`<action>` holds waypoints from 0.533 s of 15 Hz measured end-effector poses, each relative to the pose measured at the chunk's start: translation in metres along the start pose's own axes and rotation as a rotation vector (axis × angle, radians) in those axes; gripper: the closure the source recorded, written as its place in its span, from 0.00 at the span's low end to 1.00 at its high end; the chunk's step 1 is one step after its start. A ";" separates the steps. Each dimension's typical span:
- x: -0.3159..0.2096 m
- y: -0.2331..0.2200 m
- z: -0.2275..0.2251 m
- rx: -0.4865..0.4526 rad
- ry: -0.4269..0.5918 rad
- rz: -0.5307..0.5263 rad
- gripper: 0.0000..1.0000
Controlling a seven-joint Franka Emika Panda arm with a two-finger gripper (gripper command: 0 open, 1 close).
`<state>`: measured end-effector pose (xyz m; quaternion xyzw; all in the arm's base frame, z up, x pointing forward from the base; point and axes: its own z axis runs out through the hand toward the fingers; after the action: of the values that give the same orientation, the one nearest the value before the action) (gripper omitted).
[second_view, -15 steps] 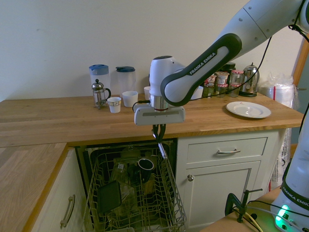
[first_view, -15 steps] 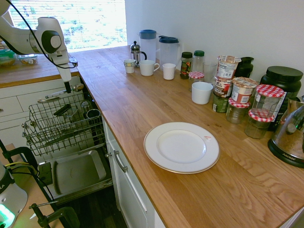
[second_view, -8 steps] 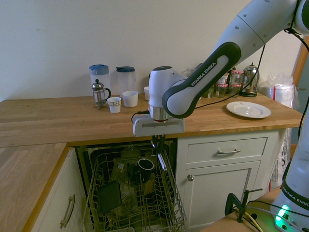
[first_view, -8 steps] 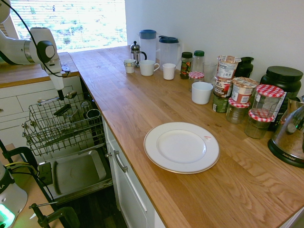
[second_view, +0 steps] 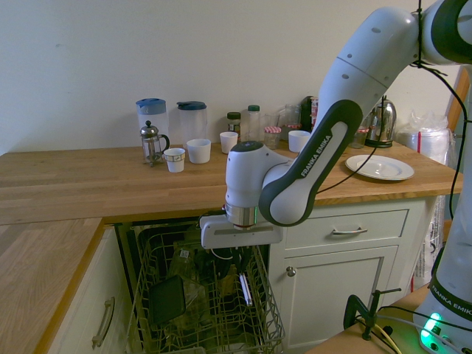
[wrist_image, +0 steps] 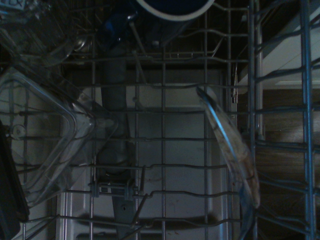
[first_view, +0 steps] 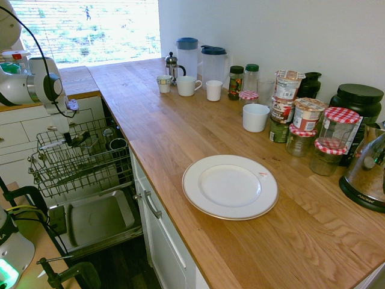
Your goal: Put the spoon in the dishwasher
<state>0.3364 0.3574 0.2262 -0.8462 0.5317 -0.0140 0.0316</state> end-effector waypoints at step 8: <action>0.013 -0.001 0.073 -0.034 -0.021 0.034 1.00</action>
<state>0.3469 0.3489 0.1532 -0.8375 0.5459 0.0043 0.0230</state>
